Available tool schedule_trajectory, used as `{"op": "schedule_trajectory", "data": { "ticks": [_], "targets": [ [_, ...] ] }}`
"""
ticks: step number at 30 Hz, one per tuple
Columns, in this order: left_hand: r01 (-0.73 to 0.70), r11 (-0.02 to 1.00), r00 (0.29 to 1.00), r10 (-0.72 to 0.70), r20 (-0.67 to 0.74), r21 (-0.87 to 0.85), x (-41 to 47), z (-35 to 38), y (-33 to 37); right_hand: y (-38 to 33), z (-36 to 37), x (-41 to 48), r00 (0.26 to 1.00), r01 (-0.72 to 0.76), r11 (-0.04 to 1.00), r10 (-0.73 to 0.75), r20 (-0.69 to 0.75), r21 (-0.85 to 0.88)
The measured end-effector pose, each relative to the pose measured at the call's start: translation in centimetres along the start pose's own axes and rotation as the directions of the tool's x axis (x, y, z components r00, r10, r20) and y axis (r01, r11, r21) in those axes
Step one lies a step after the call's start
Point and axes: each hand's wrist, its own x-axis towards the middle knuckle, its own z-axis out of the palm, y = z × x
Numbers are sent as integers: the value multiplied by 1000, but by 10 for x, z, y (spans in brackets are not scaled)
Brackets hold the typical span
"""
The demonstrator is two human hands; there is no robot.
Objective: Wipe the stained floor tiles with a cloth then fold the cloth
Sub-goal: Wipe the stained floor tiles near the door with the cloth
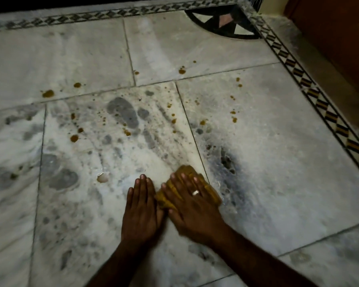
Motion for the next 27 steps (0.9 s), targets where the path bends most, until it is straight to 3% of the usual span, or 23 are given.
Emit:
{"op": "schedule_trajectory", "data": {
  "ticks": [5,10,16,23,25,27],
  "targets": [
    [44,999,997,-44,63,-7,5,-6,-3,45,-15,-37,993,-99,989,105,58,-110],
    [24,999,998,-23,55,-22,18,-7,-9,62,-5,39,932,-363,931,363,-1,-42],
    [62,998,998,-61,30,-26,20,-9,-24,6,10,106,978,-204,979,204,34,-28],
    [78,997,997,-78,2,-15,-18,-16,-47,-37,12,36,995,65,997,-61,75,-52],
    [104,995,994,-104,25,-11,-24,-19,-52,-29,8,28,993,91,993,-85,84,-74],
    [150,989,988,-150,33,4,-27,-22,-61,-20,9,41,998,28,997,-24,51,-77]
  ]
}}
